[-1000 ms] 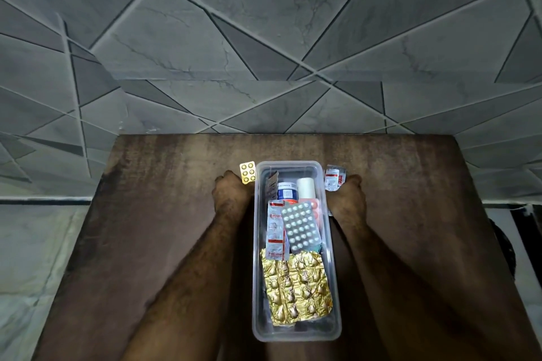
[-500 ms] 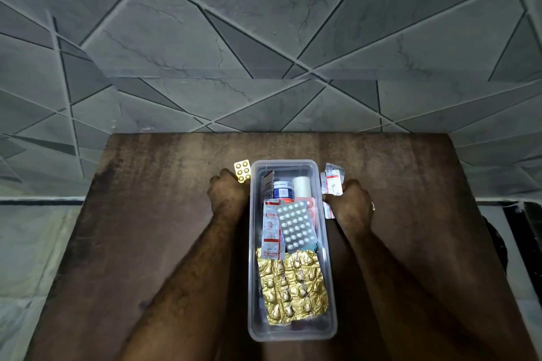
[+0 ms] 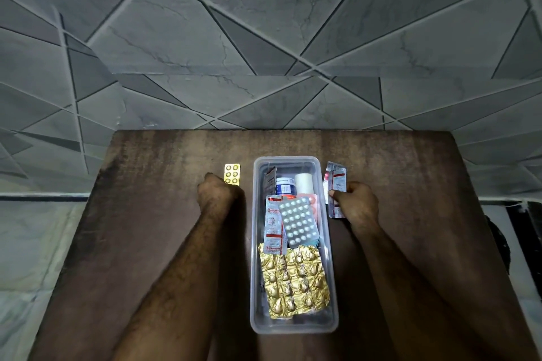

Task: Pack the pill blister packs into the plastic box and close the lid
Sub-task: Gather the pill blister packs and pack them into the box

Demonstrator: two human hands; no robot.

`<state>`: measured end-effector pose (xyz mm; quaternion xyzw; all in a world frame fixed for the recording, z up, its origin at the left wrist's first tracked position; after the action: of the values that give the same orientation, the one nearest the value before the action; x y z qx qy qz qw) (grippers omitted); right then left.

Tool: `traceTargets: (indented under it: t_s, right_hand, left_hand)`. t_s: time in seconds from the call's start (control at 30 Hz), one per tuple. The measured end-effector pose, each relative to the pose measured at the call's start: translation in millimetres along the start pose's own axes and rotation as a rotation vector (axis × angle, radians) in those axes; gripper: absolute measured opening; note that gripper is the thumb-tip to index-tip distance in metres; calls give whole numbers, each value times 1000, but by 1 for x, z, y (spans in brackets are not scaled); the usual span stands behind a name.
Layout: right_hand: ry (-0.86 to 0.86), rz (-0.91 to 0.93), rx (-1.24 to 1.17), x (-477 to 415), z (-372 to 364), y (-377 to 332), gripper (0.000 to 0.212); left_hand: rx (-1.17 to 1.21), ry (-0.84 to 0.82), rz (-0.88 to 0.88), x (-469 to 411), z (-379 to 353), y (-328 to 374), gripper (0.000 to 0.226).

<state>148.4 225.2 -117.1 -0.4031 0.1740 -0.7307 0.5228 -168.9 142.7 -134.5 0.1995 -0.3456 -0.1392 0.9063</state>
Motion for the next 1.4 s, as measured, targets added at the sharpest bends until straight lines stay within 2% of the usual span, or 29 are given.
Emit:
traceTargets:
  t_s: [0.1,0.27,0.5,0.67,0.77,0.93,1.17,1.27,1.4]
  right_hand:
    - [4,-10,-126,5,4,-2,19]
    - [41,18,-227,12,15,-11,15]
    - [70,126,-395,24,23,-40,22]
    - [-32,122,-445,38,2,-55,22]
    - [-95,97,-414,47,-12,-59,22]
    - [-144,117,-215,51,-28,-60,22]
    - [18,351,183,63,-11,-78,23]
    - [36,339,136,58,-3,-76,17]
    - [111,133,-75,30,15,-51,7]
  left_hand:
    - [65,-23,-6,-1,3,-2,49]
    - [235,-13,-61,14,16,-9,22]
    - [188,164,-274,64,53,6,9]
    - [81,216,-525,108,47,33,11]
    - [-75,211,-630,125,28,44,16]
    - [-323,211,-726,137,0,56,28]
    - [-454,213,-750,134,-12,60,39]
    - [-483,164,-762,132,-16,58,43]
    - [-389,152,-764,132,-8,53,34]
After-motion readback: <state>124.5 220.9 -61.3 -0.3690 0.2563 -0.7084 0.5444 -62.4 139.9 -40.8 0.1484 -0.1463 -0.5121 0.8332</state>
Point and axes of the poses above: each hand's wrist, its own x-axis away from the middle knuckle, its own z-axis out of the back of the hand, y = z × x, the point moved 6 cm from there along -x, towards the middle knuckle, and after that the axes turned 3 degrees about z, right-handed, at the moved point
